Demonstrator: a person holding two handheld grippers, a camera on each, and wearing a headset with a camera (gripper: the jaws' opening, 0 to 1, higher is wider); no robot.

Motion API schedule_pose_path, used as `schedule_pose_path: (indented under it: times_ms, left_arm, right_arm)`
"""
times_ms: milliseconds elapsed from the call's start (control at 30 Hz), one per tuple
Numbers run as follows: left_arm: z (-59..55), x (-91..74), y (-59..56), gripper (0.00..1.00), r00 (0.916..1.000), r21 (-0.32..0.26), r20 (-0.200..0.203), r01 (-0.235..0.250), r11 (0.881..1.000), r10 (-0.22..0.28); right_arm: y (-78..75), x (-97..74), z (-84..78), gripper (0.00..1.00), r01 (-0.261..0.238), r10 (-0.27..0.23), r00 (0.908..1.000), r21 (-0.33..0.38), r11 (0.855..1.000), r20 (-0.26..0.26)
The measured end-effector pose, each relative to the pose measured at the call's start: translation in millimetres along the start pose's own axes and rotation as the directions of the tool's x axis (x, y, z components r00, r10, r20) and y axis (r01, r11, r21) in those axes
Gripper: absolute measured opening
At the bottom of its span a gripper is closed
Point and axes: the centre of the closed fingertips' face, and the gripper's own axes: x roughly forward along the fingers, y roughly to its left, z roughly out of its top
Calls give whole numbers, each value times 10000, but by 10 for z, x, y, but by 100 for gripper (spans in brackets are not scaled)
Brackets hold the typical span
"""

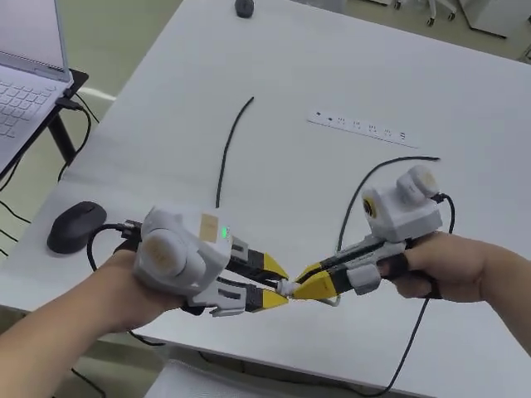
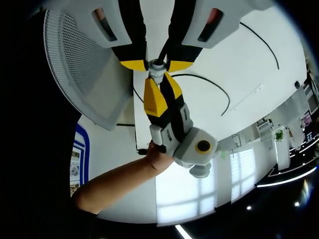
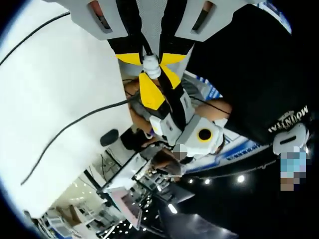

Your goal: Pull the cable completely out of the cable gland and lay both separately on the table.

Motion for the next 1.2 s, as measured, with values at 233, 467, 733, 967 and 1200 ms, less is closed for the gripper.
schedule_pose_path:
  times_ms: [233,467,733,967,1200]
  left_arm:
    - [-14,15,-10,15,9999,-356,-32,133,9993,-135]
    - [36,-34,86,15,9991,-1326,340,-203,9910,250]
    - [0,-52,75,15,9989,-1604,379,-229,9868,293]
    - [18,-39,83,15,9987,-1625,361,-288,9863,351]
    - [62,-25,55,15,9986,-1635,403,-285,9861,356]
  right_arm:
    - [3,5,-42,7,1969,-2653,9550,-3853,9015,-1325]
    - [-81,-46,41,7,3511,-5068,8598,-6477,6761,-629]
    - [-101,11,-4,7,4405,-6422,7663,-7440,5025,199]
    - [-122,-30,29,8,4830,-6369,7691,-7007,5250,530]
    - [-116,-72,42,15,5219,-6548,7537,-6575,5433,572]
